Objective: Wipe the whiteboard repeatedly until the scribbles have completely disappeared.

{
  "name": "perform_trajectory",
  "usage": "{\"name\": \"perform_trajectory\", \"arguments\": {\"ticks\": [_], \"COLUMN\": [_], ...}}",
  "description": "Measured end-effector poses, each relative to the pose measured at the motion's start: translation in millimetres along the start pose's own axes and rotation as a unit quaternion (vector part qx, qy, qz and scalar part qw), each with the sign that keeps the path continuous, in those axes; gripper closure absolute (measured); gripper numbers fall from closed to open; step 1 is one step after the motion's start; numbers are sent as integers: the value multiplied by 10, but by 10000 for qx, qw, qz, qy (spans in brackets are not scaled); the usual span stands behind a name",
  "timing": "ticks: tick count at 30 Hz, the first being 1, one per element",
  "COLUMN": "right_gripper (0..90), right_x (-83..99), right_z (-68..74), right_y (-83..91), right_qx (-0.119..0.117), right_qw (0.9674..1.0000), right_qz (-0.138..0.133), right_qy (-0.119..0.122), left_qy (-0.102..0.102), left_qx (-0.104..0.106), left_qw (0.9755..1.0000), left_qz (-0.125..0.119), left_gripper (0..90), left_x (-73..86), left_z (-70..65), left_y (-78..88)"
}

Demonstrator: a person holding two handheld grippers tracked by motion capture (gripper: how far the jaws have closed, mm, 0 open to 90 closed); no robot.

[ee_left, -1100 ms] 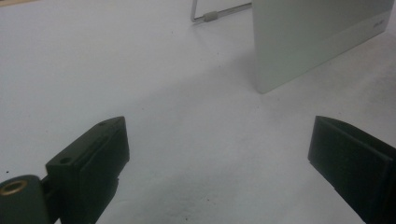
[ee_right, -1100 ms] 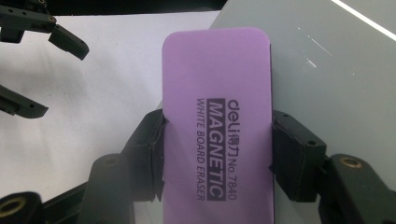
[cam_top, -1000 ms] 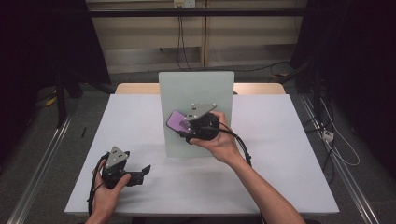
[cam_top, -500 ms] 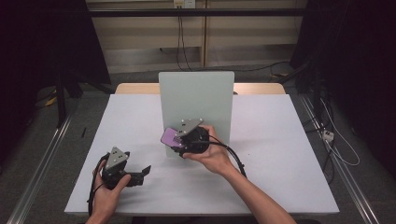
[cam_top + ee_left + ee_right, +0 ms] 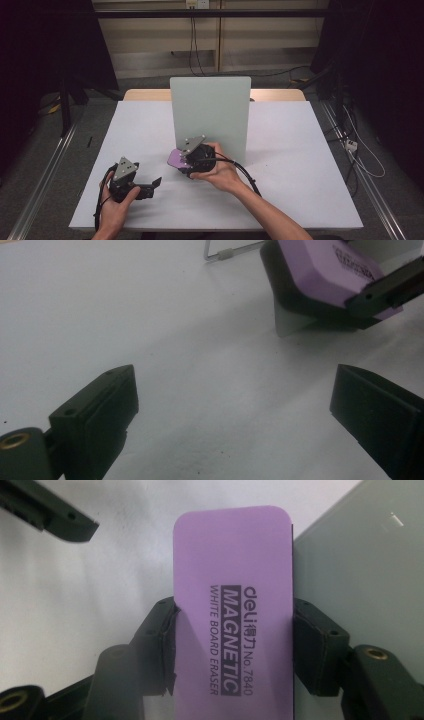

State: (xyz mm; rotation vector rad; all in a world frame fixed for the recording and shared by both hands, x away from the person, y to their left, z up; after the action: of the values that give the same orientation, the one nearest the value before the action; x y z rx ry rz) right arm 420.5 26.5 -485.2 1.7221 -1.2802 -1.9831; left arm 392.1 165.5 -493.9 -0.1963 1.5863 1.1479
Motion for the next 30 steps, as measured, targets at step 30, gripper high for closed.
{"name": "perform_trajectory", "arguments": {"ticks": [30], "right_gripper": [420], "right_x": [-638], "right_z": [-480], "right_y": [643], "right_qx": [633], "right_qw": [9929], "right_qz": [-970], "right_qy": [-264], "left_qy": [-18], "left_qx": [-11], "left_qw": [10000], "left_qz": [-5], "left_gripper": [53], "left_x": [2], "left_z": [15], "left_y": [18]}}
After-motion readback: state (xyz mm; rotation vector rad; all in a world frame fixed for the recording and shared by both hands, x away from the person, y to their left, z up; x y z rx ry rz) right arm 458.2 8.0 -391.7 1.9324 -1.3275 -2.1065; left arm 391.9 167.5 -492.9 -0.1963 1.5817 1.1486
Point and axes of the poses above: each handheld gripper's, and its own axes: y roughly backward along the jaws, x roughly out of its underside, z roughly to its left, the point moved 10 cm from there along -y, roughly forward along the jaws, and after that the axes turned 7 degrees about -y, right-handed, at the moved point
